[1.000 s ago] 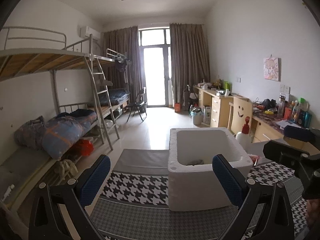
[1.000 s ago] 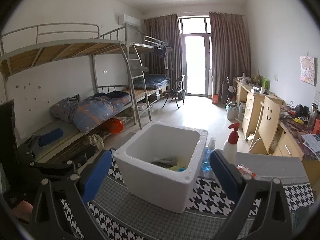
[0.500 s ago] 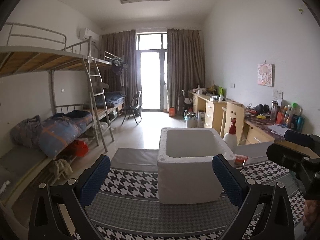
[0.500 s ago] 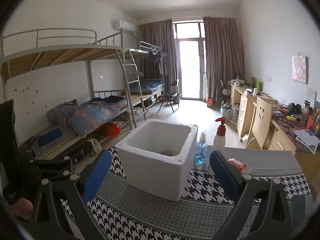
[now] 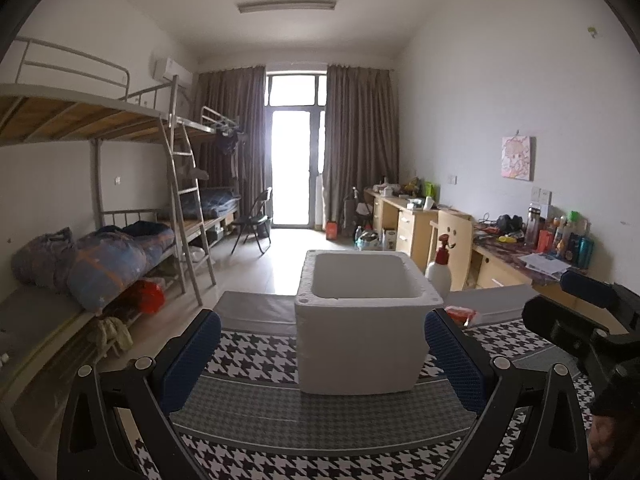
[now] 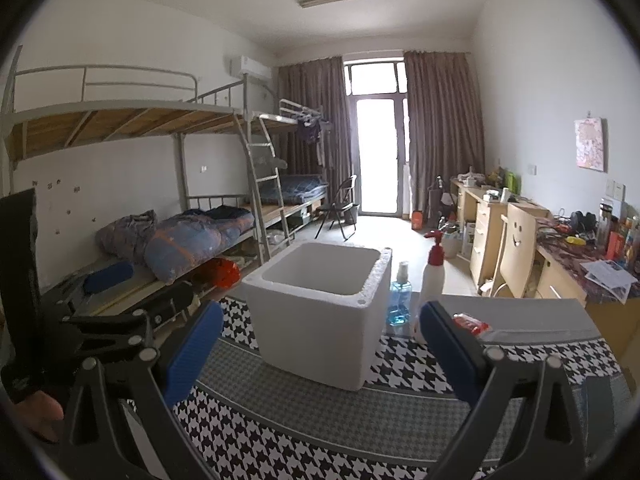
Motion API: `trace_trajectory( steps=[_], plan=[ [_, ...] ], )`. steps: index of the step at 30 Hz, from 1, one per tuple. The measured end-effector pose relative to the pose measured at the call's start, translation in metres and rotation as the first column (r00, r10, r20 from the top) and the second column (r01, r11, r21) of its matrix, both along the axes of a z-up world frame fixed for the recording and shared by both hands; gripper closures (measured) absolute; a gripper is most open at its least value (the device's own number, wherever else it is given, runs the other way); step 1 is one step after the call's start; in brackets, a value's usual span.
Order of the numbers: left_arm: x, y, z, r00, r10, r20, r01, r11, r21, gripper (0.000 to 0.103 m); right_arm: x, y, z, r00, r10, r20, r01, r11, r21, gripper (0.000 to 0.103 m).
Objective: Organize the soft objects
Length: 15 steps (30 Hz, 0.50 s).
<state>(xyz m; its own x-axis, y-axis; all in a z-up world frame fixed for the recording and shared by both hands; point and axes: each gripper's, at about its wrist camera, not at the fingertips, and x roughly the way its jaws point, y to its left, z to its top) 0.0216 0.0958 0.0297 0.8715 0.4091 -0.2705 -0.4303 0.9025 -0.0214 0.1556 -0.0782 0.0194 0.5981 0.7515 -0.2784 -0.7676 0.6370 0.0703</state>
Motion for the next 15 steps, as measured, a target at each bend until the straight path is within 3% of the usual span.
trace_trajectory(
  steps=[15],
  plan=[
    [-0.019,-0.016,-0.011,0.999,-0.036,0.037,0.036,0.999,0.007,0.001,-0.015,-0.03,-0.015,0.999,-0.039,0.002,0.039,0.998,0.04,0.003]
  ],
)
